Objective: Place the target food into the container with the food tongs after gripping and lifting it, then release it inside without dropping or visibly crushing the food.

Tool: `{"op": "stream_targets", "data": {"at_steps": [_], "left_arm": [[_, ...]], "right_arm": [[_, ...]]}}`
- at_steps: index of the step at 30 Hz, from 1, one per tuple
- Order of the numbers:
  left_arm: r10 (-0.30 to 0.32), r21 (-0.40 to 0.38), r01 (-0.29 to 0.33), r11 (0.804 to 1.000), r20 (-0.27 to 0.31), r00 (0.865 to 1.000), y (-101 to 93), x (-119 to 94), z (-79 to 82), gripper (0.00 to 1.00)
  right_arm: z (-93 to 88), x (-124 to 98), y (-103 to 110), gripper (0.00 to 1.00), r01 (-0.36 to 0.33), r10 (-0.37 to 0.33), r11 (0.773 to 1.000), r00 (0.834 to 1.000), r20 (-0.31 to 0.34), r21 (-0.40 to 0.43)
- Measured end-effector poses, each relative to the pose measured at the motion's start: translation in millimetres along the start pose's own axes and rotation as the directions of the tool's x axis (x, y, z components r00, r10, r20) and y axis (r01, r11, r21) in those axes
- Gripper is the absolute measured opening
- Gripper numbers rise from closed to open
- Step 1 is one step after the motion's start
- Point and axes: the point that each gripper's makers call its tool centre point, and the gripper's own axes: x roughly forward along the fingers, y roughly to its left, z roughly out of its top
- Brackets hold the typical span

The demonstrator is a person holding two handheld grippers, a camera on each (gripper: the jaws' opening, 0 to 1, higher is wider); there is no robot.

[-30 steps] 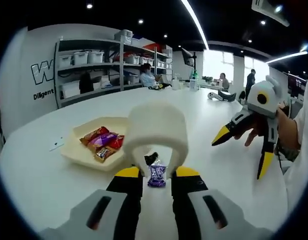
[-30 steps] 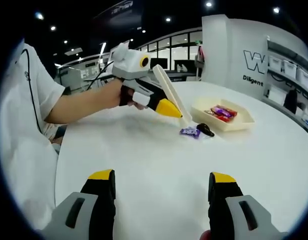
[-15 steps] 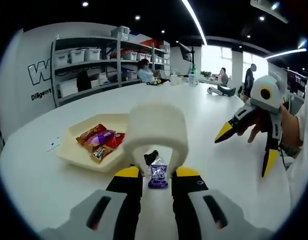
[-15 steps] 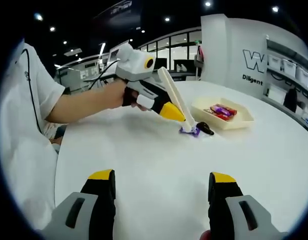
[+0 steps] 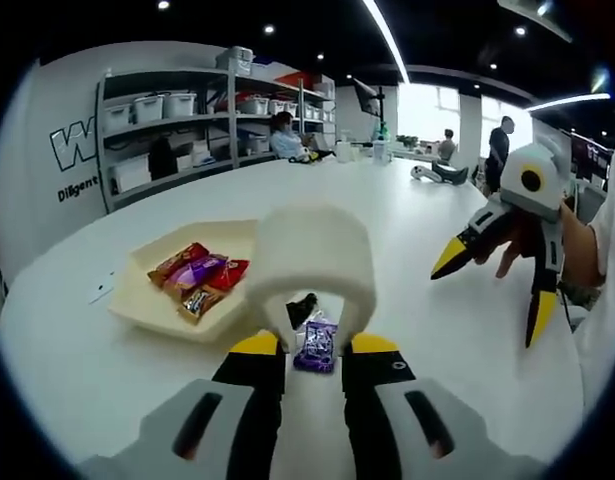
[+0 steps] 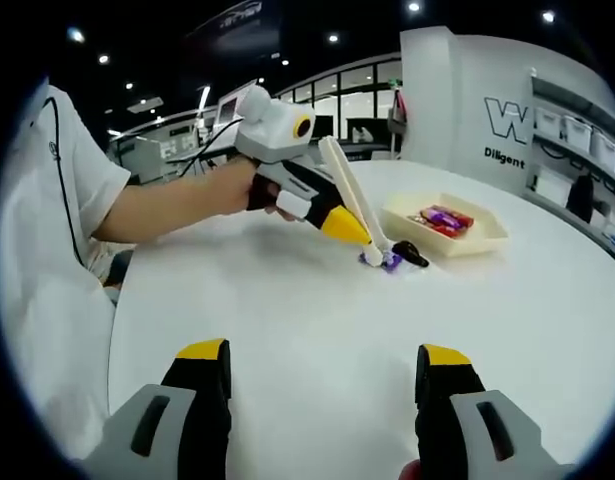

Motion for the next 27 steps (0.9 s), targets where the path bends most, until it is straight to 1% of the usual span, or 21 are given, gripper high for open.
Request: {"op": "stream_targets", "data": {"at_steps": [11, 17, 22, 27], "left_arm": [[-0.026, 0.016, 0.026, 1.0, -0.006, 1.0, -2.6, -1.1, 0.5, 0.17], [-0.048, -0.004, 0.048, 0.999, 0.001, 0.999, -4.8, -3.1, 2.3, 0.17], [-0.054, 0.0, 0.054, 0.999, -0.006, 0.999, -5.3, -4.9, 2.2, 0.16], [-0.065, -0.011, 0.065, 0.998, 0.005, 0.998, -3.8, -9.0, 6.9, 0.16]], "right_arm": [[2.2, 0.0, -0.4, 0.73, -0.001, 0.001, 1.0, 1.0, 0.001, -0.005], [3.2, 0.2, -0.7, 0.73, -0.002, 0.002, 1.0, 1.0, 0.002, -0.007], [4.4, -0.1, -0.7, 0.73, -0.002, 0.002, 1.0, 1.0, 0.005, -0.01], [5.2, -0.4, -0.3, 0.73, -0.004, 0.004, 1.0, 1.0, 0.007, -0.01]]}}
